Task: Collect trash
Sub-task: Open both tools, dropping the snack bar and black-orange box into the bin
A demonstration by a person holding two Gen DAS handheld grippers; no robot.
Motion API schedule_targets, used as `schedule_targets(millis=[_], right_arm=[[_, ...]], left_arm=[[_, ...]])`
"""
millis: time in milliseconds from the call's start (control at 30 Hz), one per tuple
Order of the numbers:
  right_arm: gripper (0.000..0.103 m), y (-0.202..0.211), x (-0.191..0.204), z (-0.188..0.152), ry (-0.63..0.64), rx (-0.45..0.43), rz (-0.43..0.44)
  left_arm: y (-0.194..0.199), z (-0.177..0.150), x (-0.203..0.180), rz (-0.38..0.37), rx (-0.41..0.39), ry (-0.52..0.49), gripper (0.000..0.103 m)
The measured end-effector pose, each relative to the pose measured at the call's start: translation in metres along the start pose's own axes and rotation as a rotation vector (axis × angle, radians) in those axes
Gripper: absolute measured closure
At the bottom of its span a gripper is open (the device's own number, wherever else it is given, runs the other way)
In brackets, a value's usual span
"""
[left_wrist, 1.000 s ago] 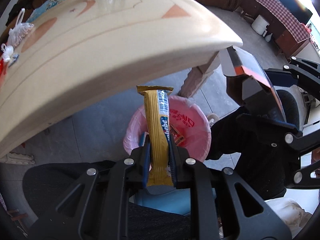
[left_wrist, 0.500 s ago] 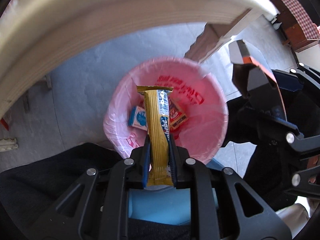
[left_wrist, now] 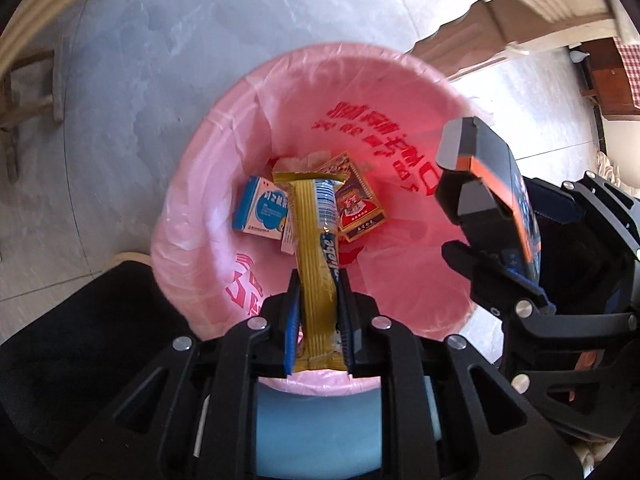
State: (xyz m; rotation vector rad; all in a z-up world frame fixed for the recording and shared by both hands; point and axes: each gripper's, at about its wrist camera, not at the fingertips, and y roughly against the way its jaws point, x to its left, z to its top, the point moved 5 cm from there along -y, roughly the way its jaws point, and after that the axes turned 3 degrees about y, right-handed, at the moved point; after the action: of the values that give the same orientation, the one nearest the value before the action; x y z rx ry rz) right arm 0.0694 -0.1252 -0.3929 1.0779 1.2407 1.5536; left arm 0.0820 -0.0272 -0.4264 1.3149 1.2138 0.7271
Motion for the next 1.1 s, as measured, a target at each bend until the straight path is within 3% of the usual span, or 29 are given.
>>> schedule_targets(millis=[200,333,700,900,1100], right_arm=[[0.046,-0.021,-0.007,-0.001,-0.019,0.046,0.013],[0.046,-0.028,-0.011,-0.004,-0.029,0.066,0.010],[0.044,-0.034,-0.014,-0.005,-0.049,0.101,0.003],[0.039,-0.037,-0.016,-0.006,-0.056,0.103,-0.011],[0.037,-0.038,-0.014,-0.006,-0.045,0.109,-0.031]], left_arm=[[-0.029,0.010,0.004,-0.025,0.073,0.031,0.086],[-0.031,0.014,0.004,-0.022,0.071,0.033,0.085],[-0.027,0.012,0.005,0.041,0.067,0.028,0.055],[-0.027,0.011,0.017,0.065,0.068,0.051,0.045],[-0.025,0.008,0.022,0.116,0.054,0.057,0.044]])
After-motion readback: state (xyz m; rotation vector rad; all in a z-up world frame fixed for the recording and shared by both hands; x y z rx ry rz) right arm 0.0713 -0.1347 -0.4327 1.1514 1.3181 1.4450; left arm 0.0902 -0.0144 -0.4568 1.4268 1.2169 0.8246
